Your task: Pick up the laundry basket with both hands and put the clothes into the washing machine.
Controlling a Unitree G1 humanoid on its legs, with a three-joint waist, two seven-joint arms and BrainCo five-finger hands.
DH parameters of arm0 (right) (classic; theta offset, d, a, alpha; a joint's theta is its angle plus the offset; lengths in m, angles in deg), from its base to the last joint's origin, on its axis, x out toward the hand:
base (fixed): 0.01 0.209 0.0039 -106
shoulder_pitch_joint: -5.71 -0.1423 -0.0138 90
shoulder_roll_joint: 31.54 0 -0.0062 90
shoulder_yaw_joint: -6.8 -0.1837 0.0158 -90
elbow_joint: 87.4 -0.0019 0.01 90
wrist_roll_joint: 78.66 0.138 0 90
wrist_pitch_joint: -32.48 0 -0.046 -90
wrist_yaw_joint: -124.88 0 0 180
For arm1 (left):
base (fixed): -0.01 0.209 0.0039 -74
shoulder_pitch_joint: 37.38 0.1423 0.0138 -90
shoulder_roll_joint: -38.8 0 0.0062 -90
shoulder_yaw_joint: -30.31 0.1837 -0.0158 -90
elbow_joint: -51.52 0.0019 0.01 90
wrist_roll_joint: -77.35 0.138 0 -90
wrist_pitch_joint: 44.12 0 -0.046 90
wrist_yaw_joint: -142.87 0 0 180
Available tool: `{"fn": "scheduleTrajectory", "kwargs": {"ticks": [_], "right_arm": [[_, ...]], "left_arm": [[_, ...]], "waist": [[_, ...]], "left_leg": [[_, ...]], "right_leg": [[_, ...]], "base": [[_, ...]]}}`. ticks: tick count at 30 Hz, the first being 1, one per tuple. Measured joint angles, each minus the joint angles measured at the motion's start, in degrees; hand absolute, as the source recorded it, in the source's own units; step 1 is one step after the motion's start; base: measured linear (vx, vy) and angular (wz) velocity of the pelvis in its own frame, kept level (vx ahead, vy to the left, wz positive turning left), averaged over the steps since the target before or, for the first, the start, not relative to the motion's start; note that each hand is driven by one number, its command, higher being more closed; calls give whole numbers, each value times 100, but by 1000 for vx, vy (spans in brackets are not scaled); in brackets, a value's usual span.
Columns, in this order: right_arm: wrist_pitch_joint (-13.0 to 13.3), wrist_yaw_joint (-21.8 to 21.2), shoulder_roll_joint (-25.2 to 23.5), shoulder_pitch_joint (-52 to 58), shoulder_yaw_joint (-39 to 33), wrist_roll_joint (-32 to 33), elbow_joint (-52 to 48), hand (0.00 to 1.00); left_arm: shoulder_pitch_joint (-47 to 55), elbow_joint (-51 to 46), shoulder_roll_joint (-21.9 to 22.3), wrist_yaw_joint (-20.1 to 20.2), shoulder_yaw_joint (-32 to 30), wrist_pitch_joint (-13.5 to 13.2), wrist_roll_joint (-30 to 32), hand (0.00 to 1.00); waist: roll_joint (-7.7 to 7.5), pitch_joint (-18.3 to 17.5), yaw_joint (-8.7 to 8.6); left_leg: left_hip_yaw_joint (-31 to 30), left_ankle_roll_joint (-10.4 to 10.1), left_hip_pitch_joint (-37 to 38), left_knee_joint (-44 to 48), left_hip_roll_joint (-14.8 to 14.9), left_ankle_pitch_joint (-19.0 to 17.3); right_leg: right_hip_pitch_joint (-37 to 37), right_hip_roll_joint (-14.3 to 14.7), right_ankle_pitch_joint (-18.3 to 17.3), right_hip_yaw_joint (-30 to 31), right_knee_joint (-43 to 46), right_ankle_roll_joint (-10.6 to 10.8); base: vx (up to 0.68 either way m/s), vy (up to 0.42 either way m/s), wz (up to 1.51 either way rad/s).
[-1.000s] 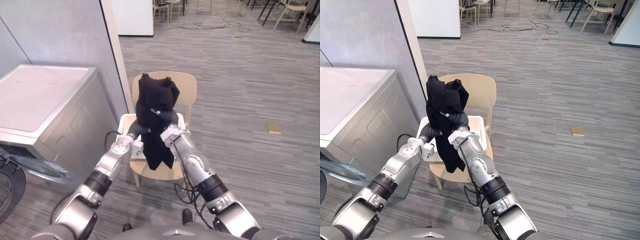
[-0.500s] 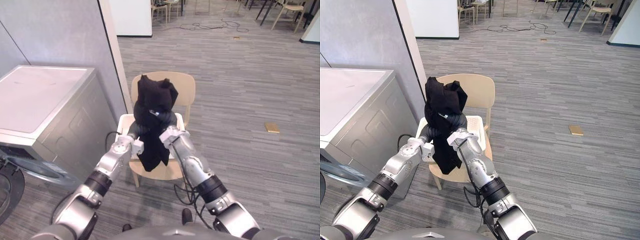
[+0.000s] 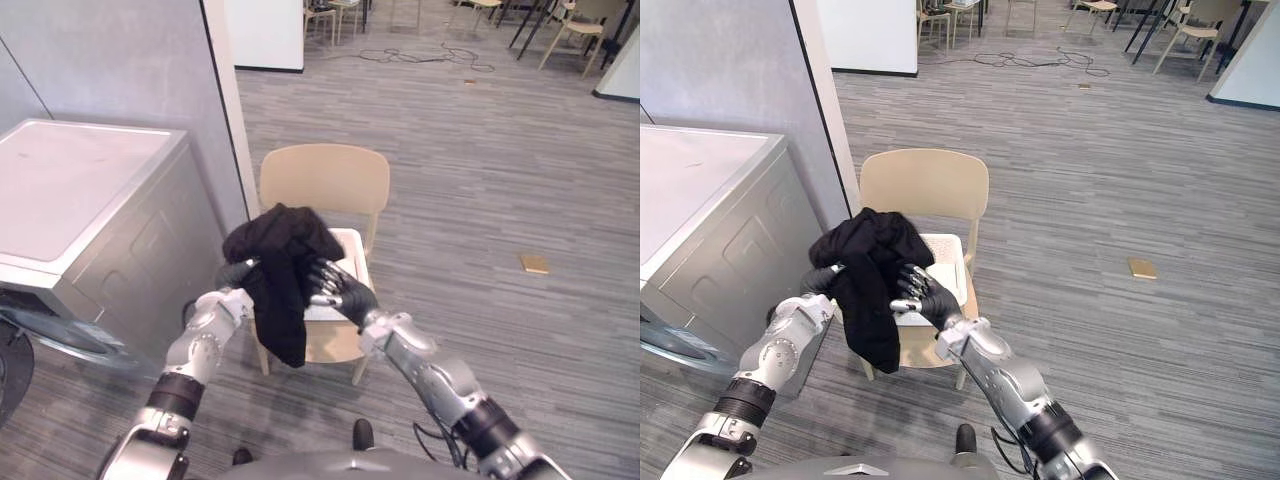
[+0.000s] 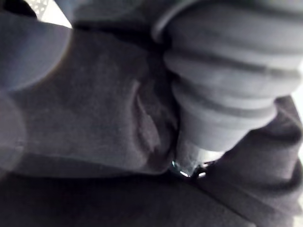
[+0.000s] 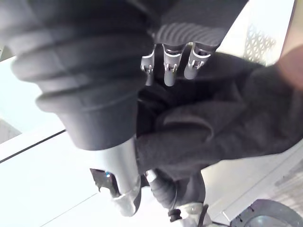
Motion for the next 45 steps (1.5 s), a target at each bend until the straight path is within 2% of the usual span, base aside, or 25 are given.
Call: {"fn": "scheduleTrajectory", "kwargs": {"ticks": [2, 4, 9, 12, 16, 18, 23, 24, 25, 26, 28, 31, 34, 37, 40, 45], "right_arm": [[-14, -31, -58, 173, -325, -161, -87, 0], [-9, -67, -288, 415, -885, -211, -135, 0], [30, 111, -963, 1200, -2238, -917, -165, 0], [35, 274, -1379, 1530, -2914, -1128, -165, 0], [92, 639, -1875, 2098, -3759, -1288, -165, 0], [163, 781, -2098, 2356, -4031, -1288, -165, 0], [278, 1055, -2431, 2841, -4424, -1287, 82, 0], [338, 1205, -2490, 2837, -4493, -1287, 342, 0], [374, 1253, -2489, 2817, -4539, -1287, 529, 0], [385, 1288, -2501, 2747, -4637, -1291, 1032, 0], [417, 1466, -2527, 2670, -4688, -1296, 1581, 0], [468, 1512, -2491, 2507, -4845, -1344, 2686, 0], [504, 1666, -2485, 2299, -5473, -1330, 4207, 0], [483, 1662, -2488, 2174, -5885, -1436, 5140, 0], [455, 1627, -2465, 2152, -6109, -1802, 5550, 0], [375, 1631, -2422, 1977, -6055, -1970, 5612, 0]], "left_arm": [[103, -42, 94, -73, -290, -109, -114, 100], [325, -255, 213, -202, -856, -182, -250, 100], [985, -1107, 622, -418, -2233, -637, -395, 100], [1446, -1318, 872, -461, -2758, -753, -396, 100], [2342, -1390, 1376, -571, -3287, -772, -398, 100], [2708, -1379, 1517, -598, -3342, -751, -408, 100], [3359, -1267, 1632, -632, -3485, -741, -608, 100], [3397, -984, 1647, -629, -3557, -738, -621, 100], [3392, -774, 1650, -624, -3613, -736, -626, 100], [3386, -169, 1653, -623, -3717, -686, -700, 100], [3359, 573, 1651, -621, -3744, -549, -727, 100], [3261, 1721, 1629, -531, -3735, -363, -707, 100], [3027, 2997, 1613, -408, -3882, -202, -580, 100], [2851, 3666, 1643, -355, -4124, -125, -370, 100], [2786, 3829, 1663, -240, -4311, -100, -196, 100], [2675, 3915, 1641, -159, -4419, -93, -75, 100]], "waist": [[-51, 14, 6], [-81, 8, 3], [-70, 1, 5], [-42, -17, 14], [12, -95, 80], [35, -103, 119], [95, -175, 235], [161, -177, 243], [138, -195, 249], [156, -253, 268], [140, -263, 288], [112, -248, 305], [110, -245, 337], [112, -236, 320], [112, -214, 268], [92, 35, 245]], "left_leg": [[39, 4, 14, 0, -4, -17], [102, 19, 57, -1, -4, -31], [123, 46, 90, -2, -10, -75], [118, 32, 99, -2, -25, -88], [104, 32, 233, -1, -32, -130], [105, 38, 329, -2, -31, -165], [112, 36, 446, -33, -31, -273], [119, 37, 458, -33, -31, -273], [125, 37, 472, -34, -30, -273], [127, 37, 494, -34, -28, -273], [131, 40, 500, -34, -30, -273], [231, 42, 498, -35, -36, -272], [269, 50, 498, -35, -61, -267], [266, 51, 498, -35, -59, -268], [238, 53, 501, -34, -56, -268], [-101, 168, 345, 178, -100, -252]], "right_leg": [[-5, 0, 0, 45, -1, 1], [-5, 7, -11, 83, -1, 11], [0, 7, -44, 86, -1, 53], [21, -5, -61, 83, -1, 78], [188, -27, -79, 52, 1, 79], [312, -43, -155, -23, 1, 84], [398, -112, -378, -183, 217, 119], [402, -130, -412, -216, 273, 130], [403, -135, -430, -221, 305, 132], [404, -141, -474, -236, 369, 134], [404, -161, -493, -253, 413, 128], [437, -206, -521, -329, 430, 134], [475, -258, -556, -388, 430, 152], [463, -257, -589, -385, 479, 159], [352, -284, -756, -388, 763, 162], [266, -424, -1146, -626, 1333, 169]], "base": [[-15, 5, -10], [-4, 3, -13], [3, 1, -3], [0, 0, 0], [30, 9, 6], [11, 9, 13], [-24, 8, 14], [-22, 6, 12], [-25, 3, 11], [-17, -3, 6], [-21, -2, 7], [-22, 1, 15], [-7, 8, 14], [0, 0, 0], [12, -3, 3], [17, -12, 30]]}}
